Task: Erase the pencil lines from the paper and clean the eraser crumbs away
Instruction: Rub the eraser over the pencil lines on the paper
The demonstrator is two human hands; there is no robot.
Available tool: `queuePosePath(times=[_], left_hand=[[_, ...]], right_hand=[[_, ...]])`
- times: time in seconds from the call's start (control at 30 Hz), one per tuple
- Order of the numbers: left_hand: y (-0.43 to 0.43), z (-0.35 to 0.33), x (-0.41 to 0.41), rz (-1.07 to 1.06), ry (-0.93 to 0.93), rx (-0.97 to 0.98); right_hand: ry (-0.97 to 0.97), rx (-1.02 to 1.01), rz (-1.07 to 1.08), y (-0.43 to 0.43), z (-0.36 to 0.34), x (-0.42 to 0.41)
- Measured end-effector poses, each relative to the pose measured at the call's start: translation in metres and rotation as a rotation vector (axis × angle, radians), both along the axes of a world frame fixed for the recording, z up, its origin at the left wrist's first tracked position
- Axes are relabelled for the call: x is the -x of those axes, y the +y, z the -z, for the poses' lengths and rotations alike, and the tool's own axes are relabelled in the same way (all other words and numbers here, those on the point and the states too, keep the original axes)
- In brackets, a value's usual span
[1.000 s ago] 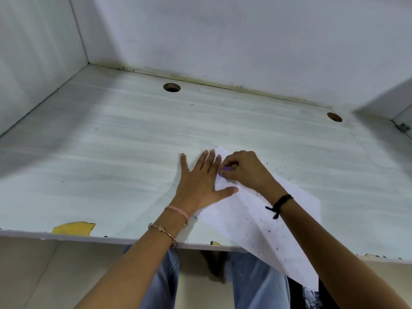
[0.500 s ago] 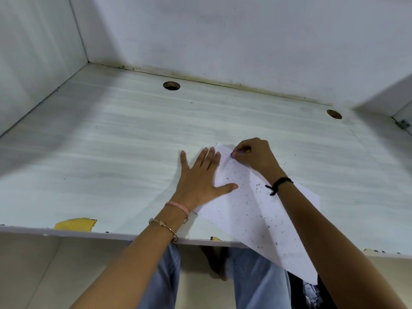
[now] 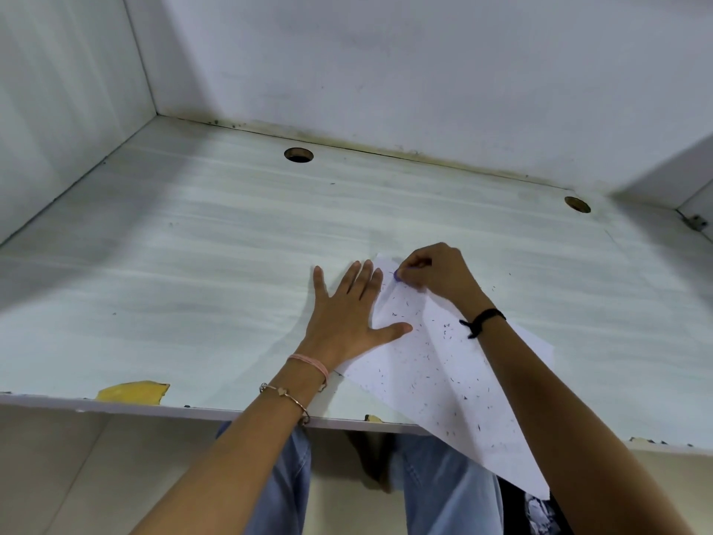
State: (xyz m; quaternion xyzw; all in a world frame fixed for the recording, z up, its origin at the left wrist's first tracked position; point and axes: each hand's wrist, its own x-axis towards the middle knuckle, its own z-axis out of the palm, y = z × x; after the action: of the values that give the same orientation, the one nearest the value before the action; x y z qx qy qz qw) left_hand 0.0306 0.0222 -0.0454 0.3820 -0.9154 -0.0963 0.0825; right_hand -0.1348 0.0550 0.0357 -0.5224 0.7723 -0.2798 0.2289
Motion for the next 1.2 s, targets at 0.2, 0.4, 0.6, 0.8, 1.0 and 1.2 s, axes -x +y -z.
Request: queuePosePath(times=[0.2,0.4,0.6,0.8,1.0,1.2], left_hand=[[0.001,-0.002,-0.001,0.001,-0.006,-0.025],[0.000,-0.001,0.000,-0.004,0.006,-0.005],[0.001,0.000,0.000,-0.007,0.010,-0.011],[0.002,-0.003,-0.001,-0.008,0.003,-0.027],[0.003,-0.004,-0.001,-0.013,0.002,-0.039],[0.006,-0.010,-0.004,-0.003,0.013,-0.080]], right_hand=[[0.000,0.007,0.030,0.004,0.009,0.006],[-0.042,-0.008,-0.024,0.002,0.001,0.004],[-0.003,0.074,0.050,0.002,0.016,0.003],[-0.060,-0.005,-0.014,0.002,0.006,-0.004],[-0.020,0.125,0.059,-0.001,0.022,0.003],[-0.072,0.111,0.106,-0.003,0.018,0.009]])
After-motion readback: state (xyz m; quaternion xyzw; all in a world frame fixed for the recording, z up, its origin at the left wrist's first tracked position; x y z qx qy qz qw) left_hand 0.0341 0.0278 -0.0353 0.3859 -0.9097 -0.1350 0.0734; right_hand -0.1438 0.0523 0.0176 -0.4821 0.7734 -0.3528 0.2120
